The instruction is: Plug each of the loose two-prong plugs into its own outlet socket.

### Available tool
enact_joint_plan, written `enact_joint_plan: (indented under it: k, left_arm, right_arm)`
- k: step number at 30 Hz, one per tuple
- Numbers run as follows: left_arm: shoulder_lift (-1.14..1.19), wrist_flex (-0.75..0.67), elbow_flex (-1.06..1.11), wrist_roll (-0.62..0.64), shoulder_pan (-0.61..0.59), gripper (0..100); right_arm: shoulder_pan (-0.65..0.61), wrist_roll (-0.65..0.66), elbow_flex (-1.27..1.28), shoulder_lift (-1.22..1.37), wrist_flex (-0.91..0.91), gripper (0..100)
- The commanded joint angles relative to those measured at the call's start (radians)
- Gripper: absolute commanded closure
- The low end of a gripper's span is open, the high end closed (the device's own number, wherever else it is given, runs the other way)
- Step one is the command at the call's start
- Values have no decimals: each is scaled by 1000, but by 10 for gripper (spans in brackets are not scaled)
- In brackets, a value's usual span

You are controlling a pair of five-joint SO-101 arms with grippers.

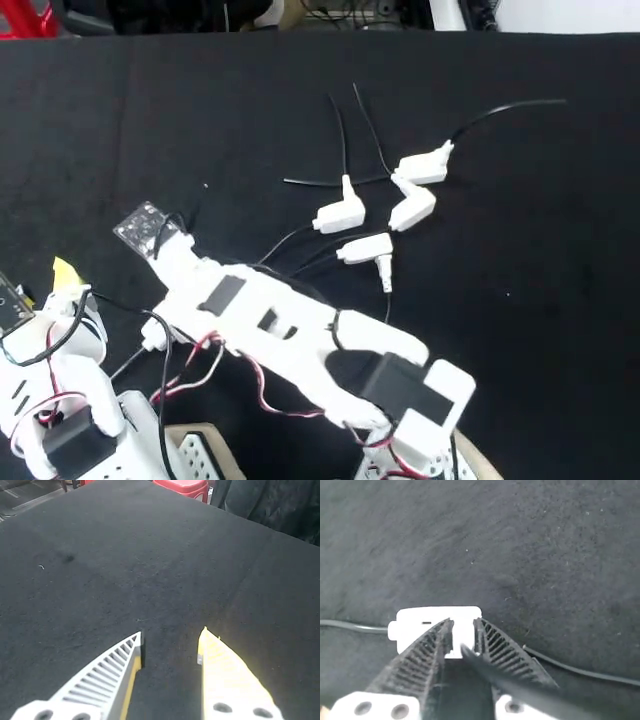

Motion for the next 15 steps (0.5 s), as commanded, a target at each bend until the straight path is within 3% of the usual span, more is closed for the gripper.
enact_joint_plan:
  k: [1,9,15]
  left_arm:
    - [-2,-3,-2,-9,-1,809]
    - [-2,-3,-2,-9,-1,809]
    - [-2,-3,-2,-5,27,809]
  right_arm:
    - [71,100,-21,22,81,987]
    - [249,259,-15,16,167,987]
    - [255,342,4,-143,226,948]
